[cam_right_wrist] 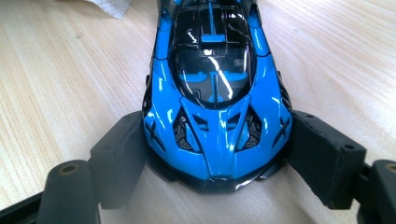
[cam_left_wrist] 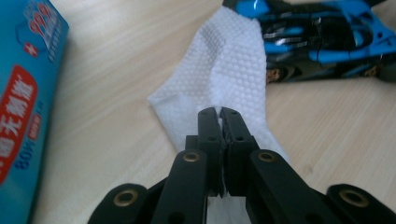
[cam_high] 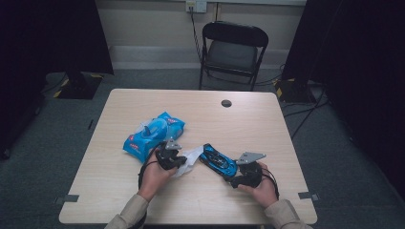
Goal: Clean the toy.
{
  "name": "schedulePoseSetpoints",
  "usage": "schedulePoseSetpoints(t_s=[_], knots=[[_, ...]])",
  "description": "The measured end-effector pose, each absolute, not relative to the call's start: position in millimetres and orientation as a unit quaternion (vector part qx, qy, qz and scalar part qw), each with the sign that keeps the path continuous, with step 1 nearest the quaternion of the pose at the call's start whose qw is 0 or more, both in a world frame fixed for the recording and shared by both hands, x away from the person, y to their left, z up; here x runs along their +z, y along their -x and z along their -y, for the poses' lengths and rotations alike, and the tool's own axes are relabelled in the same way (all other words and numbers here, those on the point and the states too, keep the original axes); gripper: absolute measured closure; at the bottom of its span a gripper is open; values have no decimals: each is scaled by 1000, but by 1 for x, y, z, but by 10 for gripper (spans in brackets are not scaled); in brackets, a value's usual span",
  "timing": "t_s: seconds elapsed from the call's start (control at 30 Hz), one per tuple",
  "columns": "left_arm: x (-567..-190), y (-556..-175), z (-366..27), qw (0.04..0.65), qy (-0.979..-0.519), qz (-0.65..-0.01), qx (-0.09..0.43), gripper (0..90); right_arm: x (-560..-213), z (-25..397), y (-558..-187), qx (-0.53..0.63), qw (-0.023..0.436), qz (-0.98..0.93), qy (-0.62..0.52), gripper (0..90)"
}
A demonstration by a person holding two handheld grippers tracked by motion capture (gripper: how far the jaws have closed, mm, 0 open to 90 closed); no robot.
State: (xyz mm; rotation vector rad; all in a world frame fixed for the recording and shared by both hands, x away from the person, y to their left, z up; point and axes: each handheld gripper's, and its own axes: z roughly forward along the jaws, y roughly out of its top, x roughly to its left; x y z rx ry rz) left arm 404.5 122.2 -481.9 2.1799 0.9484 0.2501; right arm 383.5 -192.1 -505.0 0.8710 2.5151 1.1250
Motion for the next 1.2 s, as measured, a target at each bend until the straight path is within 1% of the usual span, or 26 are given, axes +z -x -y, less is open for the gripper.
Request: schedulePoseSetpoints(t_s=[0.17,0.5,0.8,0.97,1.07,1.2], knots=[[-486,-401,-124,362,-853,-368,80,879,-505,192,-383,386,125,-863,-300,227],[-489,-400,-125,361,-857,-361,75,876,-500,196,-384,381,108,-866,-305,217],[-491,-398,-125,368,-855,-358,76,875,-476,196,-384,394,117,-862,-297,197],[-492,-399,-125,368,-856,-356,74,875,-465,190,-393,412,126,-849,-307,197],[-492,-398,-125,369,-856,-354,75,876,-467,177,-407,421,119,-840,-321,270],[-492,-398,-125,368,-858,-351,71,874,-472,165,-418,414,116,-844,-322,301]])
